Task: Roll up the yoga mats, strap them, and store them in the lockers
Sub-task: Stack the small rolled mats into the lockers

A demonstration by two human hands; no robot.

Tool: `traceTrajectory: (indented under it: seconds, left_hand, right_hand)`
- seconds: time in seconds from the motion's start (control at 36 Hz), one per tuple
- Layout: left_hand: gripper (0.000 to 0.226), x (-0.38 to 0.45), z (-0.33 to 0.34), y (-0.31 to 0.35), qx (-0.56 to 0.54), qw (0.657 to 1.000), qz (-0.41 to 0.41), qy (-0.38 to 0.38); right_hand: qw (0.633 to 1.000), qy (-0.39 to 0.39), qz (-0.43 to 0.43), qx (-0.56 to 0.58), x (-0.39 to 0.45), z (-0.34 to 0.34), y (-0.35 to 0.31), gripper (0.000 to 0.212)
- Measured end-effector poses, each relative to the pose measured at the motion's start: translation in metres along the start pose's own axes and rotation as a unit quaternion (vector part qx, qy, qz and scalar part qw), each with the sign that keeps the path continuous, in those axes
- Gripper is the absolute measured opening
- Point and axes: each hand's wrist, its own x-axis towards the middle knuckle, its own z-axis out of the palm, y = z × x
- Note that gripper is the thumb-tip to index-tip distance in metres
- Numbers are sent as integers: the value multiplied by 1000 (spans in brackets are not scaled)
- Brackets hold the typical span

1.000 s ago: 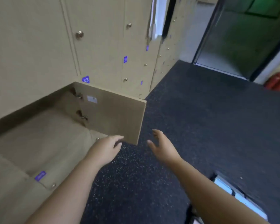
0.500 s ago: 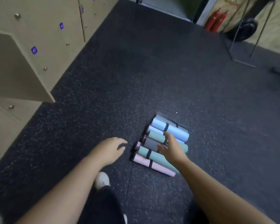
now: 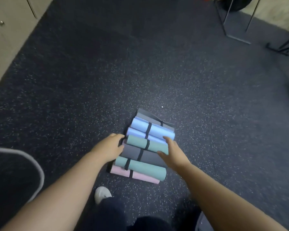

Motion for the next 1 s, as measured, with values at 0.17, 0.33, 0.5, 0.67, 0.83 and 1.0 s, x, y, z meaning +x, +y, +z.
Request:
traceTrajectory:
  seconds: [0.17, 0.33, 0.5, 0.67, 0.83, 1.0]
  left_hand:
    - [49, 55, -4, 23, -14, 999, -25, 24]
    - [50, 118, 22, 27, -46, 989, -124, 65]
    - [49, 206, 87, 34, -121, 953, -243, 132]
    - [47, 307, 201, 36, -249, 874, -369, 195]
    - [62, 378, 326, 23, -331, 833, -409, 173]
    - [71, 393, 426, -3, -306, 791, -454, 273]
  right_hand:
    - [998, -42, -14, -32, 69, -21, 30, 66]
    - [993, -107, -23, -44, 166, -20, 77, 64]
    - [975, -177, -72, -111, 284, -20, 135, 64]
    - [935, -220, -148, -237, 399, -25, 183, 60]
    - [912, -225, -182, -292, 487, 24, 229, 60]
    - [903, -244, -165, -312, 543, 110, 292, 80]
